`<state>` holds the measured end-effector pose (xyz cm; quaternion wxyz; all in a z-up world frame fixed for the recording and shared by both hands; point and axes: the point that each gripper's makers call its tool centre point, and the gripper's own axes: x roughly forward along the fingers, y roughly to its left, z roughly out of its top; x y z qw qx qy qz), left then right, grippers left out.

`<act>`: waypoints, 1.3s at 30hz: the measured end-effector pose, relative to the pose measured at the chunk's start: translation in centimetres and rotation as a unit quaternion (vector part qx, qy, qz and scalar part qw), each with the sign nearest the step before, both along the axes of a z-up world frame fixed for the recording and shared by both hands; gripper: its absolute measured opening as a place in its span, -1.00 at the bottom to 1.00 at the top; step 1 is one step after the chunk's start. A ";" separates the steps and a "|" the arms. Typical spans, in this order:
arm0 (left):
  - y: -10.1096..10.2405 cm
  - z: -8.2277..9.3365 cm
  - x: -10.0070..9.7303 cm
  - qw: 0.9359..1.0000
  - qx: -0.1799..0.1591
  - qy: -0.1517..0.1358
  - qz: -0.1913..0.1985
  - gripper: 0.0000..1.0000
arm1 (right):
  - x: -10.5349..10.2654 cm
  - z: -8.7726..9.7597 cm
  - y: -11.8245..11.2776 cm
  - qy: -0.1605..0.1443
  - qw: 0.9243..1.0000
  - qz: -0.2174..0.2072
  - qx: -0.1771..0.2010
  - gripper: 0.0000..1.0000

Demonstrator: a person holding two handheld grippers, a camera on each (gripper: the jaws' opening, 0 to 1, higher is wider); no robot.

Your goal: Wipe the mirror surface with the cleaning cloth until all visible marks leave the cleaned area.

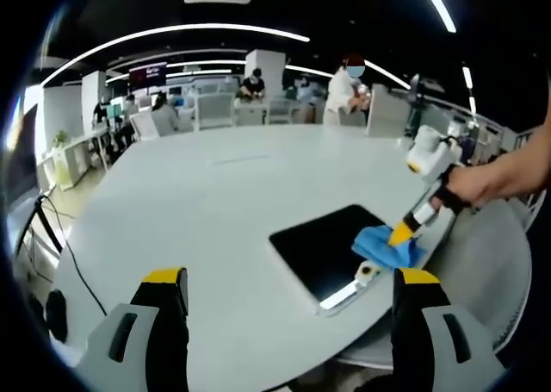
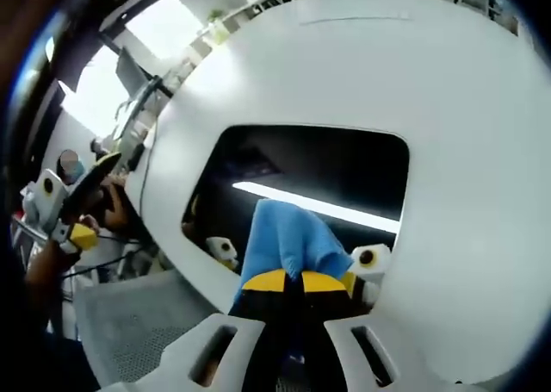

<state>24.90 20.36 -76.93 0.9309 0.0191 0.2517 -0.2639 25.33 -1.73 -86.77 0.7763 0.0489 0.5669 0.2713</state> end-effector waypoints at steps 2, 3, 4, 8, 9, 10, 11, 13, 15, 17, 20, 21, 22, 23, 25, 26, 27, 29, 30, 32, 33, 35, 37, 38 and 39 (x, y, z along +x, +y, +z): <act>0.0 0.0 0.0 1.000 0.001 0.000 0.000 0.99 | -0.1 0.0 -0.5 0.002 1.000 -0.002 -0.002 -1.00; -0.1 0.1 0.1 1.000 0.001 -0.001 -0.001 0.99 | -0.1 0.0 -0.7 0.002 1.000 -0.002 -0.003 -1.00; -0.1 0.2 0.1 1.000 0.000 -0.002 -0.001 0.99 | -0.2 0.0 -0.9 0.002 1.000 -0.003 -0.003 -1.00; -0.4 0.3 0.4 1.000 0.000 -0.002 -0.004 0.99 | -0.2 -0.1 -2.0 0.004 1.000 -0.010 -0.004 -1.00; -0.6 0.4 0.5 1.000 0.001 -0.003 -0.008 0.99 | -0.2 -0.1 -2.4 0.004 1.000 -0.013 -0.005 -1.00; -0.6 0.4 0.5 1.000 0.002 -0.004 -0.010 0.99 | -0.2 -0.1 -2.6 0.005 1.000 -0.015 -0.005 -1.00; -0.6 0.4 0.7 1.000 0.003 -0.006 -0.011 0.99 | -0.2 -0.1 -2.9 0.007 1.000 -0.018 -0.006 -1.00; -0.6 0.4 0.8 1.000 0.001 -0.005 -0.009 0.99 | -0.2 -0.1 -3.3 0.007 1.000 -0.021 -0.008 -1.00; -0.7 0.4 0.8 1.000 0.002 -0.006 -0.009 0.99 | -0.2 -0.1 -3.8 0.008 1.000 -0.024 -0.009 -1.00; -0.9 0.5 0.8 1.000 0.001 -0.007 -0.012 0.99 | -0.2 -0.1 -4.2 0.007 1.000 -0.025 -0.010 -1.00; -0.8 0.3 0.9 1.000 -0.003 -0.006 -0.011 0.99 | -0.1 -0.1 -4.5 0.007 1.000 -0.027 -0.013 -1.00; -0.9 0.2 0.9 1.000 -0.001 -0.005 -0.013 0.99 | -0.1 -0.1 -4.7 0.007 1.000 -0.028 -0.013 -1.00; -0.9 0.1 0.9 1.000 0.000 -0.004 -0.014 0.99 | -0.1 -0.1 -4.8 0.007 0.999 -0.029 -0.013 -1.00; -1.0 0.2 0.9 1.000 0.000 -0.004 -0.016 0.99 | -0.2 0.0 -4.9 0.009 0.999 -0.031 -0.012 -1.00; -1.0 0.2 0.9 1.000 0.000 -0.005 -0.018 0.99 | -0.2 -0.1 -5.0 0.009 0.999 -0.032 -0.016 -1.00; -1.0 0.2 1.0 1.000 0.000 -0.005 -0.018 0.99 | -0.1 -0.1 -5.0 0.009 0.999 -0.032 -0.016 -1.00; -1.0 0.3 1.0 1.000 0.000 -0.005 -0.018 0.99 | -0.1 -0.2 -4.9 0.009 0.999 -0.032 -0.016 -1.00; -1.1 0.5 1.0 1.000 -0.004 -0.006 -0.017 0.99 | -0.1 -0.1 -4.9 0.010 0.999 -0.031 -0.017 -1.00; -1.2 0.6 1.0 1.000 -0.006 -0.007 -0.017 0.99 | -0.1 -0.2 -4.9 0.009 0.999 -0.031 -0.017 -1.00; -1.1 0.6 1.0 1.000 -0.004 -0.007 -0.020 0.99 | -0.1 -0.2 -4.9 0.010 0.999 -0.033 -0.017 -1.00; -1.1 0.6 1.0 1.000 -0.004 -0.006 -0.021 0.99 | -0.1 -0.1 -4.9 0.009 0.999 -0.033 -0.017 -1.00; -1.0 0.8 1.0 1.000 -0.005 -0.008 -0.020 0.99 | -0.1 -0.1 -4.9 0.008 0.999 -0.033 -0.018 -1.00; -0.8 0.8 1.1 1.000 -0.005 -0.008 -0.018 0.99 | 0.0 -0.2 -4.9 0.008 0.999 -0.034 -0.018 -1.00; -0.8 0.9 1.1 1.000 -0.004 -0.008 -0.017 0.99 | 0.0 -0.2 -4.9 0.009 0.999 -0.034 -0.018 -1.00; -0.8 0.9 1.1 1.000 -0.004 -0.008 -0.017 0.99 | 0.0 -0.2 -4.9 0.010 0.999 -0.034 -0.018 -1.00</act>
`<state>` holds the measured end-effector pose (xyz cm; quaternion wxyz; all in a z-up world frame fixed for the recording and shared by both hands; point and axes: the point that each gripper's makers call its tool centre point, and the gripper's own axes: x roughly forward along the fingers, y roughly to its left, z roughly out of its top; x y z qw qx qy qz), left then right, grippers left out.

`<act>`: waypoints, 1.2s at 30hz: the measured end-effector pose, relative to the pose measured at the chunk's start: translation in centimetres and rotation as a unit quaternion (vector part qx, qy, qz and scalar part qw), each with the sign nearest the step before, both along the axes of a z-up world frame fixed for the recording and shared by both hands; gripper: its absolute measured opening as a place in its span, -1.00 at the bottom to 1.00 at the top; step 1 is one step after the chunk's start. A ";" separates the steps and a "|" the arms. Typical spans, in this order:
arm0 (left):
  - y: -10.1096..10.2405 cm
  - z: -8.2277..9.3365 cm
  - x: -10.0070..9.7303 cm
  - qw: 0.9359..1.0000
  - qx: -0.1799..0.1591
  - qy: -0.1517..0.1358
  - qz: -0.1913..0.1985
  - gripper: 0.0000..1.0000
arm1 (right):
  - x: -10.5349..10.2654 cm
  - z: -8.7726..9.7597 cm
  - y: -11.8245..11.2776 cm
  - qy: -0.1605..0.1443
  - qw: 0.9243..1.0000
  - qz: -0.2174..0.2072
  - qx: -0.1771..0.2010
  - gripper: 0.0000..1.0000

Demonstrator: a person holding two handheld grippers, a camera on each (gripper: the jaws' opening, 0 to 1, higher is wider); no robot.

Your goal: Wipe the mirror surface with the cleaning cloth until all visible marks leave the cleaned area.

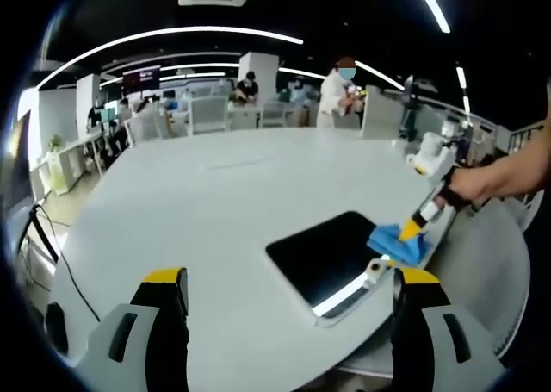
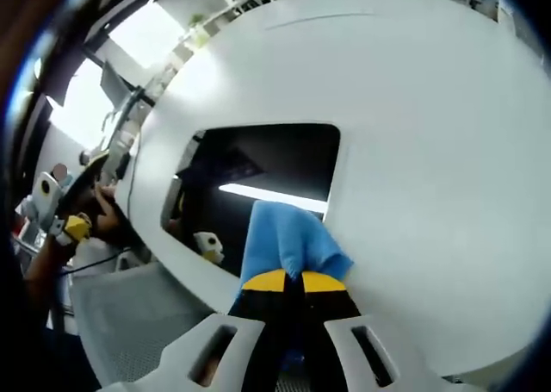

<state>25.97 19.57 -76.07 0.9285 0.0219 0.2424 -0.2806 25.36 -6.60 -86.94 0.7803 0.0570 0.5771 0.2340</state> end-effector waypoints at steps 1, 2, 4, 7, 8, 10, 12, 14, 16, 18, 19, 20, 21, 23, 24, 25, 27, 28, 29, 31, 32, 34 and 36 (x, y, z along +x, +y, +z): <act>0.0 0.0 0.0 1.000 0.000 0.000 0.000 0.99 | 0.0 0.0 0.0 0.000 1.000 0.000 0.000 -1.00; 0.0 0.1 -0.1 1.000 0.000 0.000 0.001 0.99 | 0.0 0.0 0.1 0.002 1.000 0.001 -0.001 -1.00; 0.0 0.1 -0.3 1.000 -0.001 -0.002 0.000 0.99 | 0.2 0.0 0.1 0.000 1.000 0.002 -0.003 -1.00; 0.0 -0.2 -0.5 1.000 0.001 0.002 0.000 0.99 | 0.4 0.0 0.1 -0.002 1.000 0.000 -0.002 -1.00; 0.1 -0.4 -0.6 1.000 0.000 0.003 0.000 0.99 | 0.5 0.0 0.1 -0.003 1.000 -0.001 -0.003 -1.00; 0.0 -0.6 -0.9 1.000 0.001 0.007 -0.001 0.99 | 0.6 0.0 0.1 -0.002 1.000 -0.005 -0.002 -1.00; 0.0 -0.8 -1.1 1.000 0.002 0.008 -0.003 0.99 | 0.8 0.1 0.1 -0.005 1.000 -0.008 -0.001 -1.00; -0.1 -0.9 -1.1 1.000 0.002 0.010 -0.002 0.99 | 1.1 0.0 0.1 -0.007 1.000 -0.009 -0.001 -1.00; -0.1 -0.9 -1.1 1.000 0.002 0.010 -0.001 0.99 | 1.2 0.0 0.2 -0.007 1.000 -0.010 -0.001 -1.00; -0.3 -0.6 -1.1 1.000 0.000 0.007 -0.001 0.99 | 1.4 0.1 0.2 -0.006 1.000 -0.011 0.000 -1.00; -0.3 -0.5 -1.1 1.000 -0.001 0.006 0.001 0.99 | 1.6 0.0 0.3 -0.007 1.000 -0.011 0.000 -1.00; -0.2 -0.6 -1.0 1.000 -0.001 0.007 0.004 0.99 | 1.7 0.0 0.3 -0.007 1.000 -0.010 -0.001 -1.00; -0.2 -0.7 -0.9 1.000 -0.002 0.008 0.005 0.99 | 2.0 0.0 0.3 -0.008 1.000 -0.011 -0.001 -1.00; -0.4 -0.6 -0.9 1.000 -0.003 0.007 0.006 0.99 | 2.2 0.1 0.4 -0.009 1.000 -0.011 -0.001 -1.00; -0.5 -0.7 -0.8 1.000 -0.003 0.007 0.005 0.99 | 2.4 0.1 0.4 -0.010 1.000 -0.011 -0.001 -1.00; -0.7 -0.7 -0.8 1.000 -0.003 0.007 0.004 0.99 | 2.6 0.1 0.4 -0.011 1.000 -0.011 -0.001 -1.00; -1.0 -0.7 -0.9 1.000 -0.003 0.007 0.001 0.99 | 3.0 0.0 0.5 -0.012 1.000 -0.013 -0.002 -1.00; -1.1 -0.6 -1.0 1.000 -0.004 0.006 0.002 0.99 | 3.2 0.1 0.5 -0.013 1.000 -0.013 -0.004 -1.00; -1.2 -0.6 -1.0 1.000 -0.006 0.006 0.002 0.99 | 3.4 0.0 0.5 -0.013 1.000 -0.015 -0.005 -1.00; -1.3 -0.7 -1.1 1.000 -0.006 0.006 0.002 0.99 | 3.7 0.1 0.6 -0.015 1.000 -0.014 -0.006 -1.00; -1.4 -0.7 -1.2 1.000 -0.006 0.007 0.003 0.99 | 3.9 0.1 0.6 -0.015 1.000 -0.014 -0.007 -1.00; -1.4 -0.7 -1.3 1.000 -0.007 0.006 0.004 0.99 | 4.1 0.1 0.7 -0.016 1.000 -0.013 -0.007 -1.00; -1.4 -0.7 -1.4 1.000 -0.007 0.006 0.005 0.99 | 4.3 0.1 0.7 -0.016 1.000 -0.013 -0.007 -1.00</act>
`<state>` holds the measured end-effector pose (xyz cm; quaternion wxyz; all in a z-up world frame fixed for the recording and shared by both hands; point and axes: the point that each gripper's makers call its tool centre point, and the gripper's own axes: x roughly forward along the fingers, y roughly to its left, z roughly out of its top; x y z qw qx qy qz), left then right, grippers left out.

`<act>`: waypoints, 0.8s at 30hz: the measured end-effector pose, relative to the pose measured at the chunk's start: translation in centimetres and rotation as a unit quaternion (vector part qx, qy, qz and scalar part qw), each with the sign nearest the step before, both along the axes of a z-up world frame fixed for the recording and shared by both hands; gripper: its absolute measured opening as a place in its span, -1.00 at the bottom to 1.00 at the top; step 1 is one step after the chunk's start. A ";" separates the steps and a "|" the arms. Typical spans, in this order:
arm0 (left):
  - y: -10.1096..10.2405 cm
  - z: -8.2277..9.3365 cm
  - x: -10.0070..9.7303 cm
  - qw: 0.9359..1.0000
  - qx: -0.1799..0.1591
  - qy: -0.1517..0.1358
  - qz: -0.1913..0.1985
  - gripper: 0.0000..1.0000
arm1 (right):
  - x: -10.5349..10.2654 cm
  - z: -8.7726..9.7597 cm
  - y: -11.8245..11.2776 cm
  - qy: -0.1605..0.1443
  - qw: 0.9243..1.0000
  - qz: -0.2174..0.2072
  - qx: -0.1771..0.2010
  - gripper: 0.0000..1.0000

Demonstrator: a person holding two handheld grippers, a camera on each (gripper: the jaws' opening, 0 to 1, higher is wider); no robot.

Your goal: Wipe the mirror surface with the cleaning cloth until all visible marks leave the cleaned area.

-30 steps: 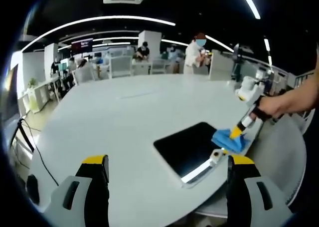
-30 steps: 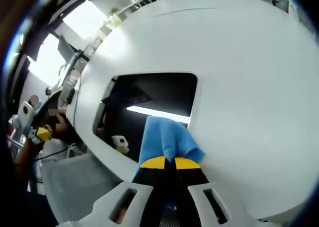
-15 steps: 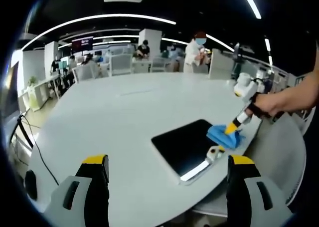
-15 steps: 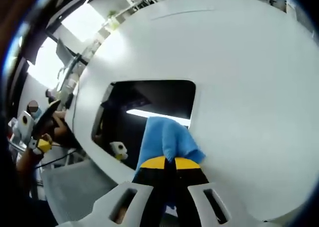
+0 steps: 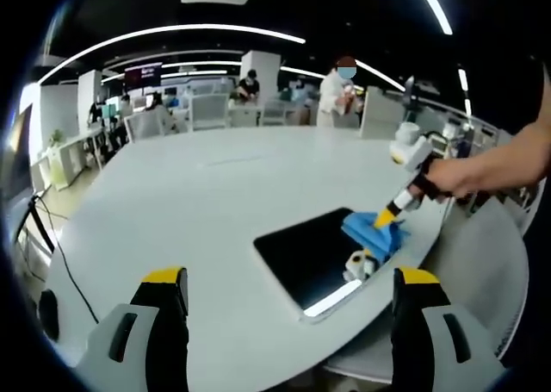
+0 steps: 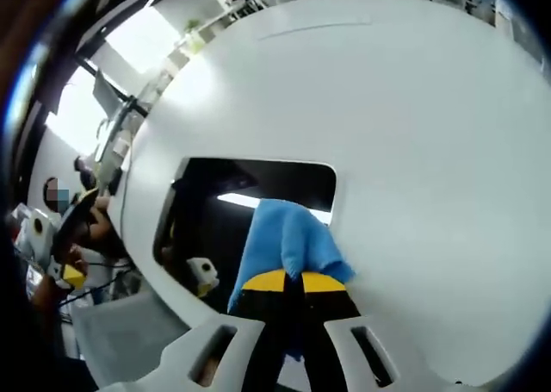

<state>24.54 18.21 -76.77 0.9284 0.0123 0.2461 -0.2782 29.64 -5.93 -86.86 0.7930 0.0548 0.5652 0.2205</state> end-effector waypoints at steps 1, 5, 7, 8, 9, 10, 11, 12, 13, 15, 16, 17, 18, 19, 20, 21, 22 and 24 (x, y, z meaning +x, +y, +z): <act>0.1 0.0 -0.1 1.000 -0.001 0.000 0.001 0.99 | 0.1 0.0 0.0 0.000 1.000 0.000 0.000 -1.00; 0.3 0.0 -0.2 1.000 -0.001 -0.001 0.003 0.99 | 0.7 0.0 0.1 -0.001 1.000 0.001 -0.002 -1.00; 0.4 -0.2 -0.2 1.000 -0.001 0.001 0.004 0.99 | 1.3 -0.1 0.0 -0.004 1.000 -0.002 -0.001 -1.00; 0.4 -0.2 -0.2 1.000 0.000 0.002 0.003 0.99 | 1.6 -0.1 0.1 -0.005 1.000 -0.003 -0.001 -1.00; 0.5 -0.3 -0.2 1.000 0.002 0.002 0.001 0.99 | 1.8 -0.1 0.1 -0.005 1.000 -0.004 -0.001 -1.00; 0.5 -0.4 -0.2 1.000 0.003 0.001 -0.001 0.99 | 2.0 -0.1 0.1 -0.004 1.000 -0.004 -0.001 -1.00; 0.5 -0.4 -0.1 1.000 0.003 0.001 -0.003 0.99 | 2.1 -0.1 0.1 -0.004 1.000 -0.004 -0.002 -1.00; 0.6 -0.5 0.0 1.000 0.002 0.002 -0.004 0.99 | 2.4 0.0 0.1 -0.004 1.000 -0.005 -0.002 -1.00; 0.6 -0.5 0.1 1.000 0.003 0.002 -0.005 0.99 | 2.5 0.0 0.1 -0.004 1.000 -0.005 -0.003 -1.00; 0.6 -0.7 0.3 1.000 0.002 0.004 -0.009 0.99 | 2.9 0.0 0.1 -0.004 1.000 -0.006 -0.003 -1.00; 0.5 -0.9 0.3 1.000 0.004 0.008 -0.017 0.99 | 3.1 0.0 0.1 -0.004 1.000 -0.006 -0.003 -1.00; 0.4 -1.0 0.3 1.000 0.006 0.009 -0.022 0.99 | 3.3 0.0 0.1 -0.004 1.000 -0.006 -0.004 -1.00; 0.3 -1.2 0.3 0.999 0.012 0.010 -0.031 0.99 | 3.4 0.0 0.1 -0.005 1.000 -0.006 -0.004 -1.00; 0.2 -1.3 0.3 0.999 0.018 0.010 -0.036 0.99 | 3.7 -0.1 0.1 -0.005 1.000 -0.006 -0.004 -1.00; 0.2 -1.3 0.3 0.999 0.022 0.009 -0.040 0.99 | 3.9 -0.1 0.1 -0.005 1.000 -0.006 -0.005 -1.00; 0.2 -1.3 0.4 0.999 0.023 0.007 -0.043 0.99 | 3.9 0.0 0.2 -0.005 1.000 -0.006 -0.005 -1.00; 0.2 -1.3 0.4 0.999 0.024 0.007 -0.042 0.99 | 4.1 0.1 0.2 -0.005 1.000 -0.006 -0.005 -1.00; 0.1 -1.1 0.6 0.999 0.017 0.007 -0.041 0.99 | 4.5 0.1 0.2 -0.005 1.000 -0.004 -0.006 -1.00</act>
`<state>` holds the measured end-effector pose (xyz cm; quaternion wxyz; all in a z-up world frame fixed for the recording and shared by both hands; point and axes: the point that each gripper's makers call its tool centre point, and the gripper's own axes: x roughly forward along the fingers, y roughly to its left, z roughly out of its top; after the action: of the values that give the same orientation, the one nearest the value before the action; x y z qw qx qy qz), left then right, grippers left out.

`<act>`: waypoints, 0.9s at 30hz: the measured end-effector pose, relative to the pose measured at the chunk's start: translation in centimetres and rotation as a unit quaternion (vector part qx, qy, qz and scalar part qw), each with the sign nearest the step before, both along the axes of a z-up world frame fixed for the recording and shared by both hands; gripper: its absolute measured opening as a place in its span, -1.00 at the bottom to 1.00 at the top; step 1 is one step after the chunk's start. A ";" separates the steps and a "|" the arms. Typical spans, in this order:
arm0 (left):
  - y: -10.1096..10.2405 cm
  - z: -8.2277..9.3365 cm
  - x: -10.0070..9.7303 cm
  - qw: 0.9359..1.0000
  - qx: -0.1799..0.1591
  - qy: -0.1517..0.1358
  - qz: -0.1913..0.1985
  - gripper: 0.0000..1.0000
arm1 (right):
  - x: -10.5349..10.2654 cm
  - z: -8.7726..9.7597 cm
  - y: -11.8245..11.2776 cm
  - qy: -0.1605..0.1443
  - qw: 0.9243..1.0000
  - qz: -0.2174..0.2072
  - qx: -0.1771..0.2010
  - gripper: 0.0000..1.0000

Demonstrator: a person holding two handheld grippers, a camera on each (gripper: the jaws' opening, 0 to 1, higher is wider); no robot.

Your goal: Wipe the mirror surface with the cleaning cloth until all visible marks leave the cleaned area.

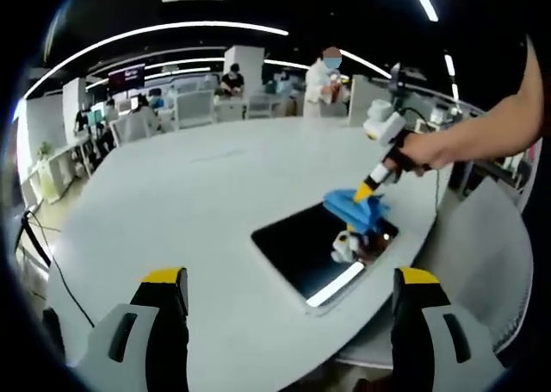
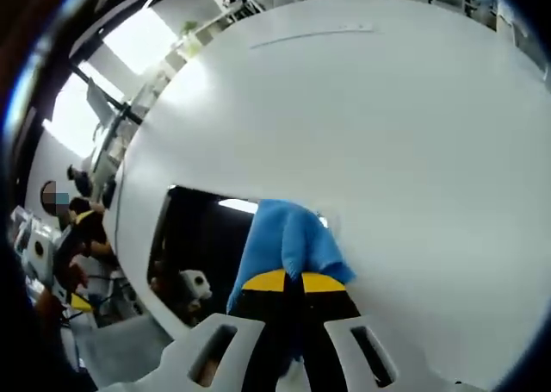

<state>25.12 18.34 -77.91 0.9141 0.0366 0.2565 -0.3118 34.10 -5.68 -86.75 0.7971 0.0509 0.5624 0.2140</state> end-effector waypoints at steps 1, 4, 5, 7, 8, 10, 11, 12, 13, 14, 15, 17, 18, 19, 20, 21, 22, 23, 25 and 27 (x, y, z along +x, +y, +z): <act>-0.1 0.0 0.0 1.000 -0.004 0.002 0.001 0.99 | 0.3 0.0 0.0 0.000 1.000 0.001 -0.001 -1.00; -0.1 -0.2 -0.2 1.000 -0.002 0.010 0.000 0.99 | 1.0 -0.1 0.0 -0.002 1.000 0.003 -0.002 -1.00; -0.2 -0.3 -0.3 1.000 -0.005 0.015 0.001 0.99 | 1.1 -0.1 0.0 -0.002 1.000 0.003 -0.002 -1.00; 0.0 -0.4 -0.3 1.000 -0.003 0.013 0.001 0.99 | 1.4 0.0 0.1 -0.002 1.000 0.004 -0.003 -1.00; 0.0 -0.3 -0.4 1.000 -0.004 0.014 0.003 0.99 | 1.7 0.0 0.1 -0.003 1.000 0.005 -0.005 -1.00; 0.2 -0.3 -0.4 1.000 -0.006 0.014 0.006 0.99 | 2.0 -0.1 0.1 -0.003 1.000 0.007 -0.006 -1.00; 0.3 -0.3 -0.3 1.000 -0.004 0.013 0.007 0.99 | 2.2 -0.1 0.1 -0.003 1.000 0.007 -0.006 -1.00; 0.4 -0.3 -0.3 1.000 -0.003 0.012 0.007 0.99 | 2.3 -0.1 0.1 -0.003 1.000 0.007 -0.007 -1.00; 0.5 -0.2 -0.3 1.000 -0.003 0.011 0.008 0.99 | 2.5 0.0 0.1 -0.004 1.000 0.008 -0.008 -1.00; 0.5 0.0 -0.3 1.000 -0.003 0.009 0.009 0.99 | 2.6 0.0 0.1 -0.005 1.000 0.008 -0.009 -1.00; 0.6 0.1 -0.3 1.000 -0.002 0.007 0.009 0.99 | 2.8 -0.1 0.1 -0.005 1.000 0.008 -0.009 -1.00; 0.7 0.1 -0.3 1.000 0.001 0.008 0.009 0.99 | 3.1 -0.1 0.1 -0.006 1.000 0.008 -0.009 -1.00; 0.8 0.1 -0.3 1.000 0.001 0.008 0.010 0.99 | 3.2 -0.2 0.1 -0.006 1.000 0.009 -0.010 -1.00; 0.9 0.3 -0.3 1.000 0.002 0.006 0.011 0.99 | 3.3 -0.2 0.1 -0.007 1.000 0.010 -0.012 -1.00; 1.0 0.4 -0.3 1.000 0.002 0.005 0.013 0.99 | 3.4 -0.2 0.2 -0.008 1.000 0.010 -0.012 -1.00; 1.1 0.6 -0.3 1.000 0.000 0.004 0.015 0.99 | 3.5 -0.1 0.2 -0.008 1.000 0.010 -0.013 -1.00; 1.1 0.6 -0.3 1.000 0.001 0.004 0.017 0.99 | 3.6 -0.1 0.2 -0.009 1.000 0.010 -0.013 -1.00; 1.2 0.6 -0.4 1.000 0.001 0.004 0.018 0.99 | 3.6 -0.1 0.2 -0.010 1.000 0.011 -0.014 -1.00; 1.4 0.6 -0.5 1.000 0.001 0.003 0.022 0.99 | 3.8 -0.1 0.2 -0.014 1.000 0.014 -0.015 -1.00; 1.6 0.6 -0.6 1.000 0.003 0.003 0.024 0.99 | 3.9 -0.1 0.3 -0.019 0.999 0.019 -0.018 -1.00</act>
<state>24.49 19.91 -77.31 0.9206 0.0320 0.2612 -0.2887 38.01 -5.43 -86.87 0.8040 0.0218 0.5520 0.2202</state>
